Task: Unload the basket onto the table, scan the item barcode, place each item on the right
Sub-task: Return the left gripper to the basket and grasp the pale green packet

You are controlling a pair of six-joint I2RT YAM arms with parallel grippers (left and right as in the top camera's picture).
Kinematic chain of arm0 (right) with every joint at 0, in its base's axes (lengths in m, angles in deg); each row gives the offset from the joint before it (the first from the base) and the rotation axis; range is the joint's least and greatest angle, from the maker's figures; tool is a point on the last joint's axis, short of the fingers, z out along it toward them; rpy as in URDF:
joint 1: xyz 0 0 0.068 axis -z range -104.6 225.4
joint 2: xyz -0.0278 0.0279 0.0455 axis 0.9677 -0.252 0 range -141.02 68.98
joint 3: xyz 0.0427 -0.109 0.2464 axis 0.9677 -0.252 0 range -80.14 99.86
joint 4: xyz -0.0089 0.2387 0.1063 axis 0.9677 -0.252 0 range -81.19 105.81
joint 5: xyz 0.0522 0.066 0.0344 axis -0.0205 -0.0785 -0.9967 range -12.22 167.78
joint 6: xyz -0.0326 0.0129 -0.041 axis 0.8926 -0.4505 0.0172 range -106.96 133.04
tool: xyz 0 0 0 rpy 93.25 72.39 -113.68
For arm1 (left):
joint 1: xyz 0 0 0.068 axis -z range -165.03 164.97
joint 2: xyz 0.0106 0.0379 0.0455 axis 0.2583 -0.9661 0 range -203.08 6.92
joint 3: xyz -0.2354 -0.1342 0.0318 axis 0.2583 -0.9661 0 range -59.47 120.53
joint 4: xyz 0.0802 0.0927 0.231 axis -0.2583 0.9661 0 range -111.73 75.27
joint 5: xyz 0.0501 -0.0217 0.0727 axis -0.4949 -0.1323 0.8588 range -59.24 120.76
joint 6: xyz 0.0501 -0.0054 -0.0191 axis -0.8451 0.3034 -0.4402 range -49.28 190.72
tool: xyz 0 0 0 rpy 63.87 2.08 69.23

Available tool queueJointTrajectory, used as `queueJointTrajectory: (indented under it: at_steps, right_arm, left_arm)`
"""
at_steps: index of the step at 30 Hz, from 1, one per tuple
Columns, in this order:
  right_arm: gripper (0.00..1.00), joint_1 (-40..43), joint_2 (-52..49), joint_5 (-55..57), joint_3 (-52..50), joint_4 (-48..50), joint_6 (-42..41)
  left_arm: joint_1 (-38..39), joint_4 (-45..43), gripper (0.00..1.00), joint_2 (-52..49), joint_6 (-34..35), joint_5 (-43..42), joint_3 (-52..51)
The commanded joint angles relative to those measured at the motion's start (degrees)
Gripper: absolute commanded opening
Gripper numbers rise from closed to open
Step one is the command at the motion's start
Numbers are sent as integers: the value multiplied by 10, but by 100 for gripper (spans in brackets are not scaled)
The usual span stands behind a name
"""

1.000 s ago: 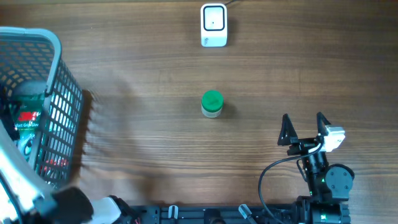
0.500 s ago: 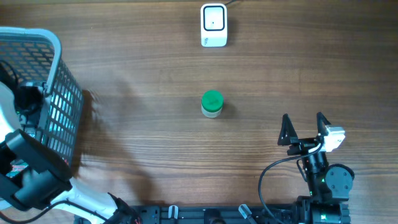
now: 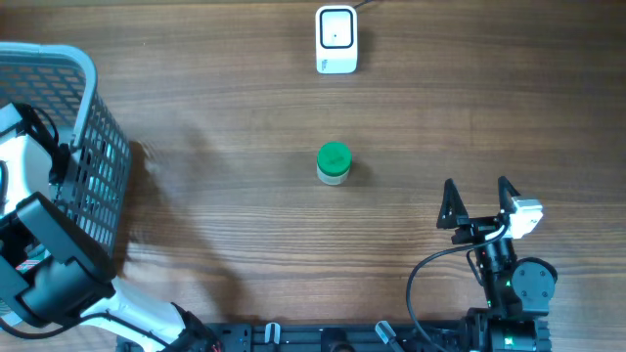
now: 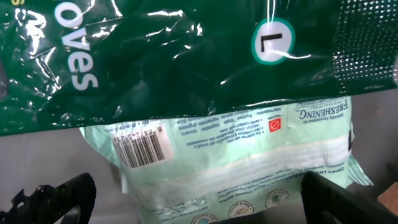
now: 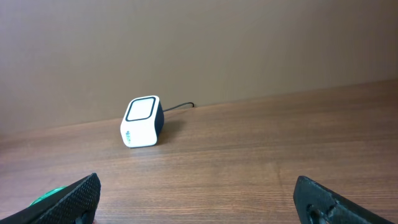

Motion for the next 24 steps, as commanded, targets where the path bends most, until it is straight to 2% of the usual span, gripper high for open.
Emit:
queueJointTrajectory:
  at_steps: [1,4,10,13,14,15,16,17,18,21,24]
  right_arm:
    - [99,0,4,2,-1,3,7]
    - [100,0,4,2,-1,3,7]
    - [100,0,4,2,-1,3,7]
    - [100,0,4,2,-1,3,7]
    - [100,0,4,2,-1,3,7]
    - [100,0,4,2,-1,3,7]
    - [100,0,4,2,-1,3,7]
    - [100,0,4,2,-1,3,7]
    - [99,0,4,2,-1,3,7]
    - [100,0,4,2,-1,3,7]
    - [100,0,4,2,-1,3,7]
  left_arm:
    - [2,-3,100,-3,-3,-5,-6]
    - [2,8,100,-3,8,-7,-7]
    - [2,23,100,-4,135,-7,-29]
    - [2,18,100,-4,152,-7,-44]
    - [2,17,97,-4,151,-7,-48]
    - [2,16,68,-4,151,-7,-54]
    - [2,16,35,-4,151,-6,-59]
    - [2,15,9,-4,151,-4,-64]
    - [2,14,4,-4,148,4,-64]
    - [1,15,4,8,104,4,-46]
    - [1,50,4,49,66,4,21]
